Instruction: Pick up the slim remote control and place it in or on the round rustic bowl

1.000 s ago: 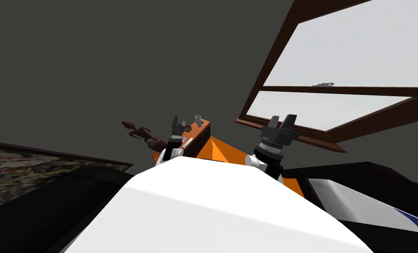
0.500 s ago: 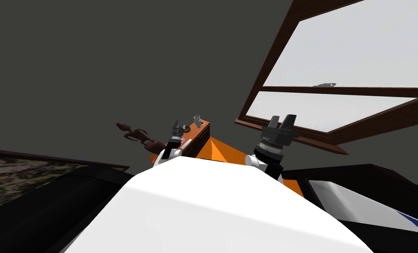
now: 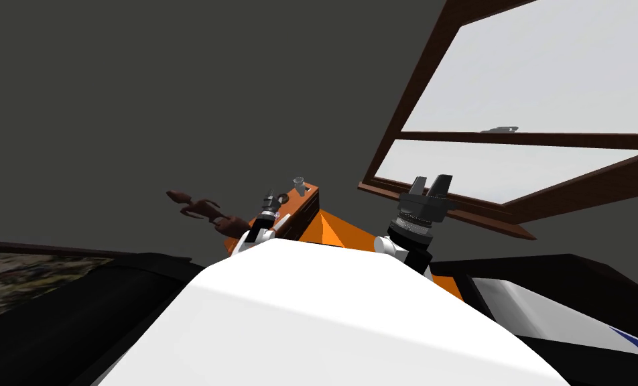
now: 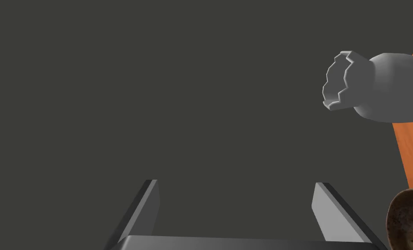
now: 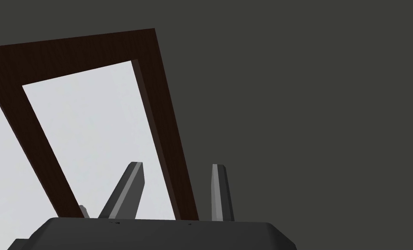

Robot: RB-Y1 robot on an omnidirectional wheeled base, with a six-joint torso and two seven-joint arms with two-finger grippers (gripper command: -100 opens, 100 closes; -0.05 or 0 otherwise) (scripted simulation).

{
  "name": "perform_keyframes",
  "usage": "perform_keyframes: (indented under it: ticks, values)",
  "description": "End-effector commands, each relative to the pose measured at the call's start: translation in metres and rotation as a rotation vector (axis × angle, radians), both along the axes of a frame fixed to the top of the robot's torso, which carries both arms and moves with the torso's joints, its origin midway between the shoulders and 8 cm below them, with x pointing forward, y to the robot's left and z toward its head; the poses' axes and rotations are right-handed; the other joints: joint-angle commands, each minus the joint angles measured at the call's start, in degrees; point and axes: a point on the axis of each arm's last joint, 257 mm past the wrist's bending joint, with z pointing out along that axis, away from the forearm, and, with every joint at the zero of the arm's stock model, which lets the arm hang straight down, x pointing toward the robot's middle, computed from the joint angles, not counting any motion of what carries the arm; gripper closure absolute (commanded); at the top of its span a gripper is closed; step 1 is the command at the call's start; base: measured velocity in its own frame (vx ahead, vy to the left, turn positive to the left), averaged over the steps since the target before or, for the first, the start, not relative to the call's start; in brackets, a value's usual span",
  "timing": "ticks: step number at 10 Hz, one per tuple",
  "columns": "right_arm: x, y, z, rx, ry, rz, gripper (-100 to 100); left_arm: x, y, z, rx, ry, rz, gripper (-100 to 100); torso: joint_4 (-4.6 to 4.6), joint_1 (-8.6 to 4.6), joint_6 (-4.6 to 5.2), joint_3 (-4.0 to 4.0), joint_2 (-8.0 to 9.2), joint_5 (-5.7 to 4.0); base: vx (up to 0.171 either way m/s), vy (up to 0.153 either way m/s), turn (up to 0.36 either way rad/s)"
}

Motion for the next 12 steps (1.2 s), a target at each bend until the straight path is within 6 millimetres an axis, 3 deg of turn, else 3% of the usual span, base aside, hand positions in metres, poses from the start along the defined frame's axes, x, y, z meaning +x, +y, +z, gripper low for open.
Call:
perform_keyframes:
  ticks: [1,2,3,4,5,6,7,8,9,10,11,12]
  values:
    - [0.0,0.0,0.0,0.0,0.0,0.0,0,-0.003,0.015,-0.029,-0.063,0.075,0.023,-100,0.0,0.0,0.0,0.0,0.0,0.0,0.054,-0.022,-0.016]
    - [0.0,0.0,0.0,0.0,0.0,0.0,0,-0.003,0.015,-0.029,-0.063,0.075,0.023,-100,-0.01,0.0,0.0,-0.02,-0.04,0.0,0.045,-0.019,-0.004]
    - [0.0,0.0,0.0,0.0,0.0,0.0,0,-0.007,0.028,-0.053,-0.12,0.136,0.047,-100,0.0,0.02,0.0,-0.01,-0.02,0.0,0.058,-0.028,-0.017]
    - [0.0,0.0,0.0,0.0,0.0,0.0,0,-0.007,0.028,-0.054,-0.121,0.141,0.048,-100,-0.01,-0.01,0.0,-0.03,-0.05,0.0,0.046,-0.021,-0.003]
    - [0.0,0.0,0.0,0.0,0.0,0.0,0,-0.013,0.041,-0.078,-0.178,0.197,0.075,-100,-0.01,0.0,0.0,-0.01,-0.02,0.0,0.052,-0.021,-0.021]
    - [0.0,0.0,0.0,0.0,0.0,0.0,0,-0.013,0.041,-0.08,-0.18,0.205,0.077,-100,-0.01,0.0,0.0,-0.02,-0.04,0.0,0.047,-0.018,-0.006]
    - [0.0,0.0,0.0,0.0,0.0,0.0,0,-0.02,0.054,-0.102,-0.236,0.256,0.106,-100,0.0,0.02,0.0,-0.01,-0.02,0.0,0.049,-0.021,-0.018]
    - [0.0,0.0,0.0,0.0,0.0,0.0,0,-0.021,0.054,-0.106,-0.239,0.268,0.109,-100,-0.01,0.01,0.0,-0.02,-0.03,0.0,0.043,-0.023,-0.011]
    - [0.0,0.0,0.0,0.0,0.0,0.0,0,-0.03,0.066,-0.129,-0.295,0.32,0.141,-100,0.0,0.0,0.0,-0.01,-0.01,0.0,0.055,-0.023,-0.02]
    - [0.0,0.0,0.0,0.0,0.0,0.0,0,-0.03,0.067,-0.131,-0.297,0.33,0.143,-100,-0.01,0.01,0.0,-0.02,-0.04,0.0,0.05,-0.013,-0.011]
    - [0.0,0.0,0.0,0.0,0.0,0.0,0,-0.04,0.078,-0.153,-0.35,0.378,0.177,-100,-0.01,0.03,0.0,-0.02,-0.03,0.0,0.062,-0.022,-0.03]
    - [0.0,0.0,0.0,0.0,0.0,0.0,0,-0.041,0.078,-0.156,-0.353,0.391,0.181,-100,-0.01,0.0,0.0,-0.03,-0.05,0.0,0.053,-0.017,-0.011]
